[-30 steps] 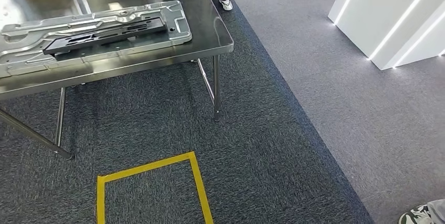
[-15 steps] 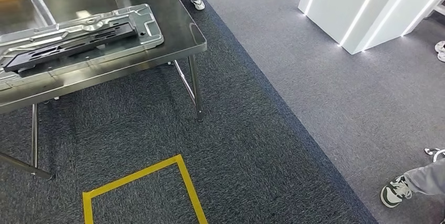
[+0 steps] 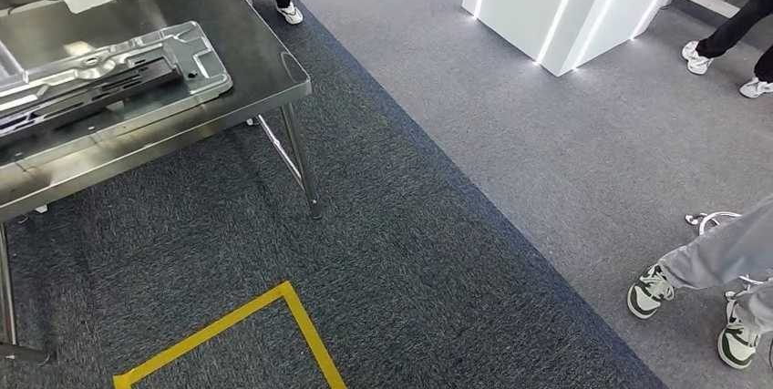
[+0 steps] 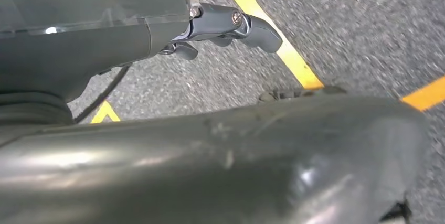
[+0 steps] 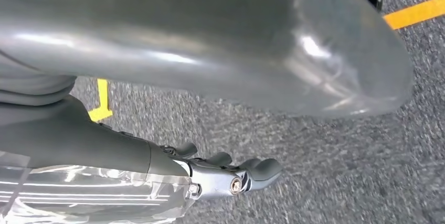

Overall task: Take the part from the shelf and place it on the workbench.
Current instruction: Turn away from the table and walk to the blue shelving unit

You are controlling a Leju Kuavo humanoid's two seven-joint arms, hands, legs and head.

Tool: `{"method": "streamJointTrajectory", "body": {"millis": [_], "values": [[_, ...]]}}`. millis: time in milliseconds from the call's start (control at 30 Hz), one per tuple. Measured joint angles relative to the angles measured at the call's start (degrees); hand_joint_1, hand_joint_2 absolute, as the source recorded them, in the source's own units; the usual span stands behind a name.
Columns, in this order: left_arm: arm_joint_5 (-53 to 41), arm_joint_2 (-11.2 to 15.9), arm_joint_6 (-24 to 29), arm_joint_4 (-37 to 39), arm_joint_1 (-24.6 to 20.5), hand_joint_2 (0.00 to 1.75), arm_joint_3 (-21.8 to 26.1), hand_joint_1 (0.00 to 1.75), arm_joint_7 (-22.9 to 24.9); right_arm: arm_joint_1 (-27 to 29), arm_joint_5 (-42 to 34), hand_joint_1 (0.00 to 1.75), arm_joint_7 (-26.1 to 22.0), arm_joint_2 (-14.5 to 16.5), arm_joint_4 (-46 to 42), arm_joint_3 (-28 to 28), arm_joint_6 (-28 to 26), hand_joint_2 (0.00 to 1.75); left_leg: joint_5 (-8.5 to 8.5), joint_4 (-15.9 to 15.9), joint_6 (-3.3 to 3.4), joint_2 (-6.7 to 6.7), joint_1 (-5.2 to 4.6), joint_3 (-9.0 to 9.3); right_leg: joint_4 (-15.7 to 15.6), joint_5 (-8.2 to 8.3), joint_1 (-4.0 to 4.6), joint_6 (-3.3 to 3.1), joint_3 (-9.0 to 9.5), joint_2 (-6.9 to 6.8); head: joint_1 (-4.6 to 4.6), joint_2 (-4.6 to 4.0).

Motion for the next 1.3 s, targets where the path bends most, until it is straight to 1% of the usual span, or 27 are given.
{"method": "streamJointTrajectory", "body": {"millis": [67, 100, 167, 200, 233, 267, 300, 367, 433, 500, 567, 600, 667, 700, 733, 767, 800, 867, 933, 1000, 1033, 1100, 1167, 1200, 1233, 1267, 1300], "values": [[0.33, 0.03, -0.06, 0.00, -0.03, 0.00, 0.01, 0.00, -0.49, 0.08, 0.07, 0.00, 0.02, -0.01, 0.00, -0.18, -0.01, 0.00, 0.42, -0.52, 0.89, 1.11, 0.07, 0.23, 1.87, -1.11, -0.02, 0.60, -0.96, -1.62, 0.07, 0.00], [0.82, 0.03, -0.14, 0.00, -0.03, 0.00, 0.06, 0.00, -1.04, 0.04, 0.09, 0.00, 0.05, -0.02, 0.00, -0.23, -0.02, 0.00, 0.60, -0.75, 1.20, 1.75, 0.13, 0.22, 4.44, -2.61, -0.01, 0.82, -2.22, -2.97, 0.11, 0.00], [2.09, 0.04, 0.05, 0.00, 0.05, 0.00, 0.29, 0.00, -2.83, -0.03, 0.10, 0.00, 0.11, -0.02, 0.00, -0.37, -0.08, 0.00, 0.63, -0.80, 1.44, 3.02, -0.02, 0.09, 11.66, -6.39, -0.06, 1.22, -5.90, -5.06, 0.20, 0.00], [2.55, 0.04, 0.85, 0.00, 0.07, 0.00, 0.42, 0.00, -4.08, -0.03, 0.10, 0.00, 0.14, -0.02, 0.00, -0.48, -0.16, 0.00, 0.59, -0.77, 1.45, 3.69, -0.09, 0.01, 14.58, -7.44, -0.12, 1.35, -7.36, -5.36, 0.19, 0.00], [2.81, 0.02, 2.05, 0.00, 0.06, 0.00, 0.51, 0.00, -5.37, 0.04, 0.08, 0.00, 0.16, -0.02, 0.00, -0.64, -0.26, 0.00, 0.54, -0.75, 1.43, 4.32, -0.12, -0.03, 15.79, -7.44, -0.15, 1.40, -7.94, -5.54, 0.20, 0.00], [2.95, -0.01, 3.36, 0.00, -0.02, 0.00, 0.56, 0.00, -6.49, 0.14, 0.06, 0.00, 0.18, -0.02, 0.00, -0.84, -0.36, 0.00, 0.47, -0.73, 1.39, 4.90, -0.13, 0.01, 14.81, -6.39, -0.15, 1.37, -7.37, -5.74, 0.20, 0.00], [3.02, -0.04, 4.50, 0.00, -0.12, 0.00, 0.58, 0.00, -7.37, 0.25, 0.04, 0.00, 0.22, -0.02, 0.00, -1.04, -0.44, 0.00, 0.37, -0.72, 1.30, 5.42, -0.14, 0.12, 11.71, -4.58, -0.11, 1.23, -5.65, -6.16, 0.20, 0.00], [3.10, -0.11, 5.22, 0.00, -0.28, 0.00, 0.61, 0.00, -8.23, 0.33, 0.01, 0.00, 0.28, -0.02, -0.01, -1.38, -0.54, 0.00, 0.08, -0.68, 0.90, 6.36, -0.29, 0.46, 3.62, -1.38, 0.18, 0.61, -1.28, -8.04, 0.19, 0.00], [3.57, -0.15, 3.97, 0.00, -0.31, 0.00, 0.63, 0.00, -10.48, 0.30, -0.03, 0.00, 0.31, -0.02, -0.01, -1.58, -0.64, 0.00, -0.21, -0.67, 0.29, 7.14, -0.47, 0.71, -0.19, -0.46, 0.58, -0.14, 0.57, -9.02, 0.16, 0.00], [4.32, -0.20, 1.45, 0.00, -0.37, 0.00, 0.67, 0.00, -15.62, 0.46, -0.13, 0.00, 0.31, -0.02, -0.02, -1.87, -0.84, 0.00, -0.35, -0.86, -0.34, 7.90, -0.53, 1.03, -0.46, -0.36, 0.68, -0.82, 0.49, -8.10, 0.15, 0.00], [4.74, -0.24, -0.92, 0.00, -0.41, 0.00, 0.67, 0.00, -21.10, 0.62, -0.16, 0.00, 0.31, 0.04, -0.02, -2.23, -1.03, 0.00, -1.49, 0.34, -0.92, 6.79, -0.39, 0.83, -1.15, 0.05, 0.38, -1.57, 0.80, -7.20, 0.09, 0.00], [4.83, -0.24, -1.81, 0.00, -0.38, 0.00, 0.67, 0.00, -22.92, 0.62, -0.10, 0.00, 0.31, 0.07, -0.02, -2.42, -1.08, 0.00, -2.92, 2.44, -1.15, 5.64, -0.31, -0.01, -1.46, 0.26, 0.20, -1.93, 0.97, -6.73, 0.04, 0.00], [4.82, -0.24, -2.87, 0.00, -0.16, 0.00, 0.66, 0.00, -24.65, 0.61, 0.08, 0.00, 0.31, 0.11, -0.02, -2.79, -1.07, 0.00, -6.70, 9.57, -1.34, 3.51, -0.11, -3.26, -1.54, 0.35, 0.21, -2.32, 1.00, -5.73, -0.03, 0.00], [4.82, -0.24, -3.08, 0.00, -0.04, 0.00, 0.66, 0.00, -24.91, 0.63, 0.16, 0.00, 0.31, 0.11, -0.02, -2.92, -1.05, 0.00, -7.92, 13.05, -1.42, 3.12, -0.08, -4.97, -1.48, 0.32, 0.27, -2.40, 0.98, -5.07, -0.02, 0.00], [4.82, -0.24, -3.17, 0.00, 0.06, 0.00, 0.67, 0.00, -25.04, 0.66, 0.21, 0.00, 0.31, 0.11, -0.02, -3.01, -1.03, 0.00, -8.10, 15.04, -1.46, 2.94, -0.07, -6.05, -1.38, 0.27, 0.32, -2.41, 0.99, -4.38, -0.02, 0.00], [4.82, -0.24, -3.22, 0.00, 0.12, 0.00, 0.67, 0.00, -25.13, 0.70, 0.25, 0.00, 0.31, 0.11, -0.02, -3.08, -1.02, 0.00, -7.07, 14.86, -1.45, 2.83, -0.06, -6.19, -1.25, 0.21, 0.35, -2.38, 1.02, -3.64, -0.02, 0.00], [4.82, -0.24, -3.25, 0.00, 0.14, 0.00, 0.68, 0.00, -25.19, 0.72, 0.25, 0.00, 0.31, 0.11, -0.02, -3.13, -1.02, 0.00, -5.06, 12.45, -1.37, 2.62, -0.04, -5.30, -1.08, 0.12, 0.36, -2.30, 1.08, -2.91, -0.02, 0.00], [4.81, -0.23, -3.27, 0.00, 0.16, 0.00, 0.67, 0.00, -25.26, 0.68, 0.25, 0.00, 0.31, 0.15, -0.02, -3.23, -1.02, 0.00, -0.99, 4.71, -1.00, 0.92, -0.01, -2.17, -0.63, -0.17, 0.42, -1.97, 1.08, -1.65, -0.02, 0.00], [4.80, -0.21, -3.27, 0.00, 0.13, 0.00, 0.66, 0.00, -25.30, 0.65, 0.25, 0.00, 0.31, 0.20, -0.03, -3.33, -1.02, 0.00, 0.36, 0.39, -0.61, -0.56, -0.07, -0.54, -0.24, -0.36, 0.42, -1.39, 0.78, -0.68, 0.01, 0.00], [4.80, -0.21, -3.28, 0.00, 0.01, 0.00, 0.67, 0.00, -25.34, 0.77, 0.25, 0.00, 0.31, 0.22, -0.04, -3.40, -1.02, 0.00, 0.37, -0.10, -0.10, -0.24, -0.26, -0.37, -0.25, -0.27, 0.27, -0.62, 0.46, 0.11, 0.04, 0.00], [4.80, -0.23, -3.29, 0.00, -0.05, 0.00, 0.67, 0.00, -25.36, 0.86, 0.25, 0.00, 0.31, 0.22, -0.04, -3.43, -1.03, 0.00, 0.60, -0.36, 0.29, 0.24, -0.25, -0.22, -0.08, -0.35, 0.16, -0.31, 0.36, -0.06, 0.04, 0.00], [4.80, -0.29, -3.19, -0.01, -0.06, 0.00, 0.68, 0.00, -25.43, 0.85, 0.25, 0.00, 0.31, 0.22, -0.04, -3.46, -1.04, 0.00, 1.00, -0.98, 1.01, 1.33, -0.09, 0.05, 2.63, -2.06, 0.20, 0.19, -0.97, -2.14, 0.16, 0.00], [5.74, -0.35, -1.72, -0.09, 0.05, 0.00, 0.59, 0.00, -26.03, 0.73, 0.17, 0.00, 0.31, 0.22, -0.04, -3.55, -1.12, 0.00, 1.01, -1.18, 1.37, 2.60, -0.13, 0.13, 9.42, -5.58, 0.18, 0.56, -4.43, -4.63, 0.28, 0.00], [7.87, -0.52, -0.79, -0.43, 0.16, 0.00, 0.14, 0.00, -26.50, 0.71, 0.09, 0.00, 0.31, 0.24, -0.04, -3.72, -1.22, 0.00, 0.93, -1.16, 1.44, 3.25, -0.18, 0.12, 12.94, -6.94, 0.07, 0.75, -6.29, -5.08, 0.27, 0.00], [11.41, -0.80, -0.02, -0.91, 0.30, 0.00, -0.90, 0.00, -27.02, 0.73, 0.01, 0.00, 0.31, 0.27, -0.04, -3.98, -1.34, 0.00, 0.83, -1.14, 1.44, 3.89, -0.22, 0.14, 15.23, -7.44, -0.05, 0.90, -7.53, -5.34, 0.27, 0.00], [16.11, -1.09, 0.31, -1.39, 0.46, 0.00, -2.77, 0.00, -27.40, 0.80, -0.03, 0.00, 0.31, 0.31, -0.04, -4.30, -1.46, 0.00, 0.71, -1.13, 1.39, 4.46, -0.23, 0.20, 15.50, -6.86, -0.15, 0.99, -7.73, -5.54, 0.27, 0.00], [20.71, -1.34, 0.22, -1.79, 0.65, 0.00, -5.22, 0.00, -27.56, 0.90, 0.04, 0.00, 0.31, 0.35, -0.05, -4.61, -1.54, 0.00, 0.58, -1.12, 1.31, 4.99, -0.22, 0.33, 13.59, -5.36, -0.22, 1.01, -6.78, -5.80, 0.28, 0.00]]}}
